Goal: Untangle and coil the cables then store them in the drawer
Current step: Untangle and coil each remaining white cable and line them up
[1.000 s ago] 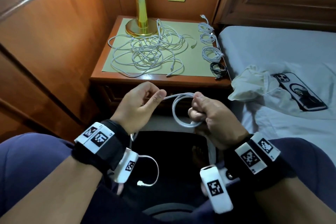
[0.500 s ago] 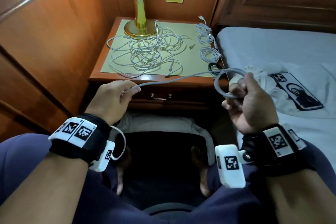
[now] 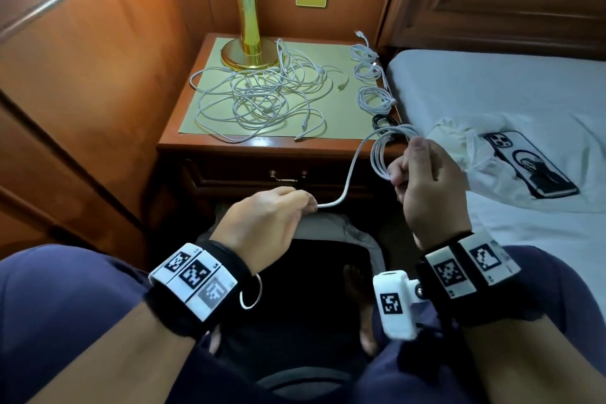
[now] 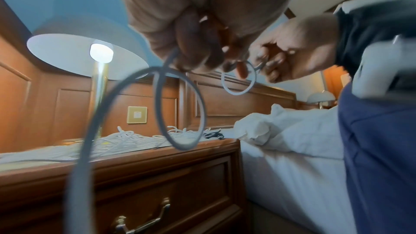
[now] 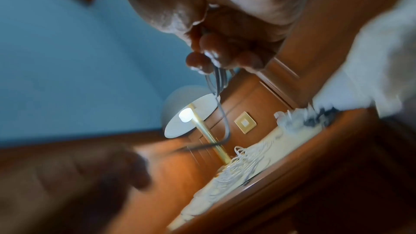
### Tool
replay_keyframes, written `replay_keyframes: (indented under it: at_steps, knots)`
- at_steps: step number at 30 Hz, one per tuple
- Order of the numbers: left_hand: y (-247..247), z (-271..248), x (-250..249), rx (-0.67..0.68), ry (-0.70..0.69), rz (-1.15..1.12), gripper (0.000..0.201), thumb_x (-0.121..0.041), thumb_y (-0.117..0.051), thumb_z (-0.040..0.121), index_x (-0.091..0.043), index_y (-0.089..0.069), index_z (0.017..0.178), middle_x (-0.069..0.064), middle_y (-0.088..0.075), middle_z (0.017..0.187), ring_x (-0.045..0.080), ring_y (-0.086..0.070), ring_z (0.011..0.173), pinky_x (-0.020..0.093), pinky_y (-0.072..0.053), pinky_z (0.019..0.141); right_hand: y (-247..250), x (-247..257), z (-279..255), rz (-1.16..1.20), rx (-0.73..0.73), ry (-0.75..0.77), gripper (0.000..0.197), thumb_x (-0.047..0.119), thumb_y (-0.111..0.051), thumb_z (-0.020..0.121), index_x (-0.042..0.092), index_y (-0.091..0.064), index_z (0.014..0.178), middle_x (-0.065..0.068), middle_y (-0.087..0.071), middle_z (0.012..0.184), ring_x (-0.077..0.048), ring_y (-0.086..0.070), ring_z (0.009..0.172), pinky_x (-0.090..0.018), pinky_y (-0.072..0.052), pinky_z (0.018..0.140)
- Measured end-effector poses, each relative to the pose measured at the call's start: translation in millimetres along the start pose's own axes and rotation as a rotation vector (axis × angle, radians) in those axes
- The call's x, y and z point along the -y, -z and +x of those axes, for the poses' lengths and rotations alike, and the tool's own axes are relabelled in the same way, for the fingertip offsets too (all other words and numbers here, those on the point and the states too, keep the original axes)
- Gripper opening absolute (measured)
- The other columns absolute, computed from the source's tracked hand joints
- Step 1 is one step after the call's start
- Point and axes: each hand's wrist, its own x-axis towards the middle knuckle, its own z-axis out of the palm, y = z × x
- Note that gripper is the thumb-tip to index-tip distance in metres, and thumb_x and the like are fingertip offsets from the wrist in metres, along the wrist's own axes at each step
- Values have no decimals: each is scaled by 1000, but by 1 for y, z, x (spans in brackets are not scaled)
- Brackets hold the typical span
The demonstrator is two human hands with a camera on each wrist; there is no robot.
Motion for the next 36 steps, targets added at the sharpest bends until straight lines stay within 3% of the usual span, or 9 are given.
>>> replay_keyframes:
  at_steps: [3, 6, 11, 14, 20, 25, 28, 32, 36]
  knots:
    - [-1, 0, -7, -6, -129, -153, 26, -23, -43, 101, -17, -68, 104, -6, -69, 99, 13, -69, 91, 36, -57, 76, -4, -3, -8, -299, 123, 222, 40, 35, -42, 105, 19, -53, 70, 3, -59, 62, -12, -52, 53, -24, -38, 56]
    - [0, 4, -10, -64, -168, -221, 18, -12, -53, 101, -6, -70, 101, -2, -69, 94, 12, -67, 87, 30, -54, 78, -13, -4, -16, -396, 249, 259, 36, 34, -47, 103, 17, -59, 73, 7, -63, 64, -8, -56, 58, -16, -37, 55]
    - [5, 9, -3, -234, -119, -211, 12, -6, -60, 97, -2, -72, 98, 1, -73, 92, 11, -67, 86, 26, -53, 80, -24, -1, -22, -274, 494, 71, 34, 34, -47, 104, 24, -59, 74, 4, -70, 65, -10, -57, 53, -28, -42, 57]
    - [9, 10, -2, -272, -80, -216, 15, -10, -57, 100, -3, -70, 95, -1, -71, 87, 13, -66, 78, 28, -52, 74, -28, 4, -26, -176, 575, -11, 38, 29, -46, 106, 24, -56, 69, -1, -62, 54, -5, -50, 47, -22, -39, 56]
    - [13, 8, 3, -305, -12, -181, 16, -12, -56, 102, -8, -68, 94, -6, -67, 81, 10, -63, 70, 28, -51, 67, -30, 7, -25, -38, 658, -156, 44, 26, -42, 107, 0, -60, 76, 2, -49, 48, -7, -40, 42, -15, -33, 48]
    - [5, 6, 5, -325, 73, -210, 19, -15, -53, 103, -12, -66, 91, -5, -66, 78, 14, -65, 70, 35, -55, 69, -23, 6, -26, -57, 764, -198, 45, 41, -44, 99, 11, -58, 69, 0, -47, 49, -16, -37, 49, -24, -33, 51]
    - [5, 11, 7, -342, 131, -240, 19, -16, -52, 103, -13, -66, 91, -4, -68, 81, 13, -67, 76, 35, -57, 72, -22, 8, -22, -31, 774, -263, 45, 38, -44, 103, 11, -55, 69, 2, -44, 49, -15, -37, 48, -19, -32, 49]
    - [11, 13, 9, -359, 119, -179, 13, -16, -58, 101, -14, -67, 92, -6, -66, 78, 8, -61, 73, 14, -46, 68, -24, 12, -18, 112, 731, -368, 42, 28, -38, 106, 13, -45, 68, 4, -34, 52, -8, -26, 44, -16, -21, 43]
    - [18, 10, 22, -174, 115, -224, 6, -21, -60, 98, -15, -61, 98, 1, -61, 76, 17, -55, 68, 23, -46, 65, -14, 19, -12, 376, 620, -571, 40, 47, -46, 94, 22, -40, 63, 9, -27, 50, -7, -16, 40, -26, -6, 44]
